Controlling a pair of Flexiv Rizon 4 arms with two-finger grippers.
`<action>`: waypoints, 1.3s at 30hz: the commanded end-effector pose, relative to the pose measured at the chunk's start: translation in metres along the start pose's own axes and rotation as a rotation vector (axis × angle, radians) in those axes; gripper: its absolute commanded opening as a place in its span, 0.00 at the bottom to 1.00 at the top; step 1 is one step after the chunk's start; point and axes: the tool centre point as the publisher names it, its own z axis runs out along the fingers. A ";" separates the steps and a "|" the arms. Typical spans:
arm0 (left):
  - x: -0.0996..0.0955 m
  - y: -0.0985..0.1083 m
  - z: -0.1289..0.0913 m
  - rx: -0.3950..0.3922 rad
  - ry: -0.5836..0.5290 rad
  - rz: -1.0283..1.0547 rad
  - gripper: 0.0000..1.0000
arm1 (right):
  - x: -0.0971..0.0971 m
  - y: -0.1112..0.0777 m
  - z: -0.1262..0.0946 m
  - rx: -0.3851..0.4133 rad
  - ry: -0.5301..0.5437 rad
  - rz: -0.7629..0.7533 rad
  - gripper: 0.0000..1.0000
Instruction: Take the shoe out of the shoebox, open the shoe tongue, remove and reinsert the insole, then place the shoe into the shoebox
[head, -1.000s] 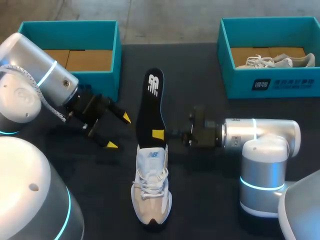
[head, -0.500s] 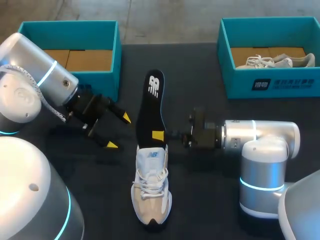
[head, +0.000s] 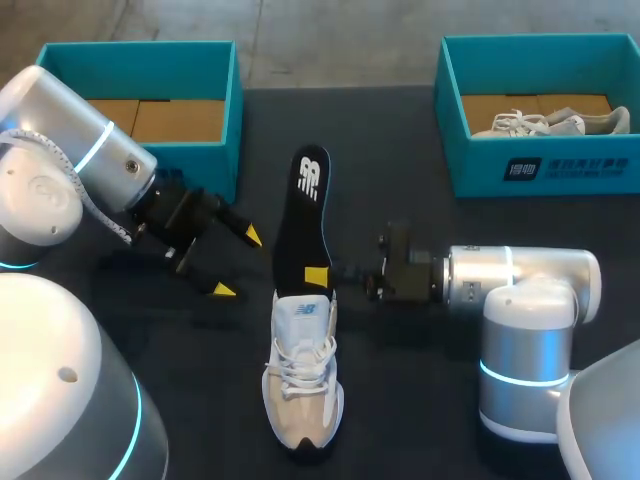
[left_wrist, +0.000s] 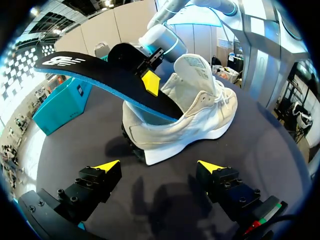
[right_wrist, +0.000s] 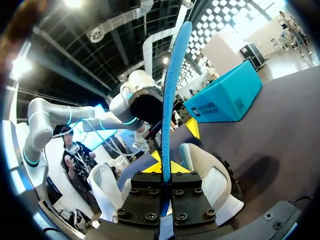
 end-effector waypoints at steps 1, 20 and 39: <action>0.000 -0.001 -0.001 -0.004 0.001 0.000 1.00 | 0.001 -0.004 0.000 -0.001 0.000 0.001 0.00; 0.000 -0.001 -0.001 -0.004 0.001 0.000 1.00 | -0.002 -0.018 -0.003 0.009 0.016 0.021 0.00; 0.000 -0.001 -0.001 -0.004 0.001 0.000 1.00 | -0.001 -0.033 -0.004 0.032 0.043 0.038 0.00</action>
